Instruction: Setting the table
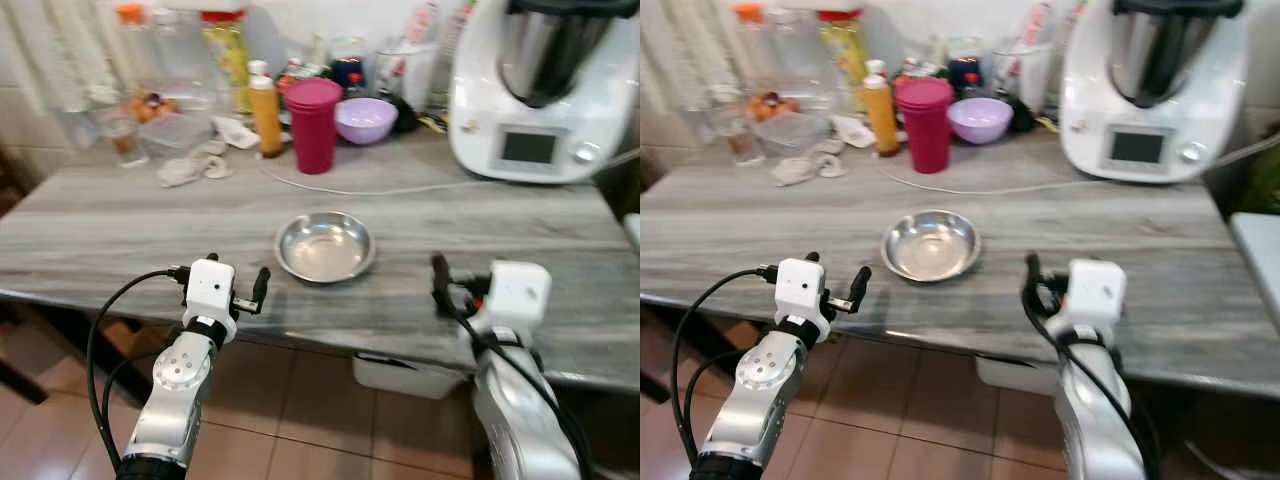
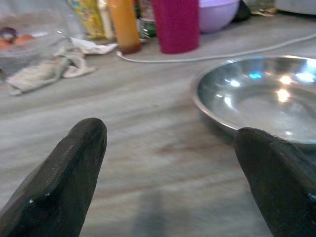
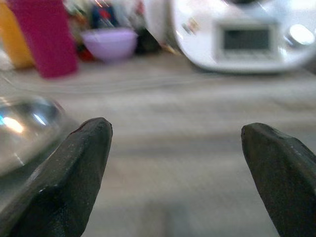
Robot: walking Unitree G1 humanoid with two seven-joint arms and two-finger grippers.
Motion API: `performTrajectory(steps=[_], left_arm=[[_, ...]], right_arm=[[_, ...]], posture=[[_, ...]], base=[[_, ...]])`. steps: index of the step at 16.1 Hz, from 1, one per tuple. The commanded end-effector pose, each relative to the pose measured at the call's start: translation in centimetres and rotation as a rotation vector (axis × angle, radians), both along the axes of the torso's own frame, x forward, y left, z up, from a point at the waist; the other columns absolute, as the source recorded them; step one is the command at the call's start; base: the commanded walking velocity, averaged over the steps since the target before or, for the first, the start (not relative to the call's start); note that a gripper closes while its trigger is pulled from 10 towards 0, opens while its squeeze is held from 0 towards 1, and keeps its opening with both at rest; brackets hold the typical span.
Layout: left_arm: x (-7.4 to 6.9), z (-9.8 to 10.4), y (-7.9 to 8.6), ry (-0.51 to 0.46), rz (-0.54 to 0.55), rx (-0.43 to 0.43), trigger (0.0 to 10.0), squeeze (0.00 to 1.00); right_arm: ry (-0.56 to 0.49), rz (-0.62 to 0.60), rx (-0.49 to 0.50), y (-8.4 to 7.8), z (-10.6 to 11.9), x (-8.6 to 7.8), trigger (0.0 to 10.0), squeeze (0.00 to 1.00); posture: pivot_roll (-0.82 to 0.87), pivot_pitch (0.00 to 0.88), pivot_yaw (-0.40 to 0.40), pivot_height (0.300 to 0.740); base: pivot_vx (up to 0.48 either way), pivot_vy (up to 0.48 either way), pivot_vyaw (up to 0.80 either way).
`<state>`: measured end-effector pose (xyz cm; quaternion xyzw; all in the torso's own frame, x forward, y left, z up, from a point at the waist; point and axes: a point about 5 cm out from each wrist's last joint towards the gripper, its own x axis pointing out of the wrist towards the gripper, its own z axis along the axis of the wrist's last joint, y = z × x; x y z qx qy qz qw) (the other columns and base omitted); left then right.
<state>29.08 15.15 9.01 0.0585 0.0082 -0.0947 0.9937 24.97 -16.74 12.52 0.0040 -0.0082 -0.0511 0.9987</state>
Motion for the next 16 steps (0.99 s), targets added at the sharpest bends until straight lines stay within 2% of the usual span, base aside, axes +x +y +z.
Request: performTrajectory(steps=[1,4,10,16], left_arm=[[-0.2,-0.1,0.5,0.008,0.021,0.018,10.0,0.00],[-0.3,-0.3,0.6,0.020,0.017,0.018,10.0,0.00],[-0.2,-0.1,0.5,0.016,0.011,0.025,10.0,0.00],[-0.5,-0.3,0.7,0.022,0.017,0.037,10.0,0.00]], right_arm=[[0.000,-0.016,-0.010,-0.3,-0.1,-0.6,10.0,0.00],[0.021,-0.017,-0.031,-0.7,-0.7,-1.2,10.0,0.00],[-0.002,-0.027,-0.021,-1.0,-0.1,-0.6,10.0,0.00],[-0.016,0.008,-0.012,-0.2,0.3,0.5,10.0,0.00]], posture=[[-0.26,0.036,0.078,0.740],[-0.27,0.037,0.083,0.740],[-0.27,0.031,0.079,0.740],[-0.26,0.027,0.073,0.740]], base=[[-0.262,0.000,0.00],[-0.266,0.000,0.00],[-0.319,0.000,0.00],[-0.322,0.000,0.00]])
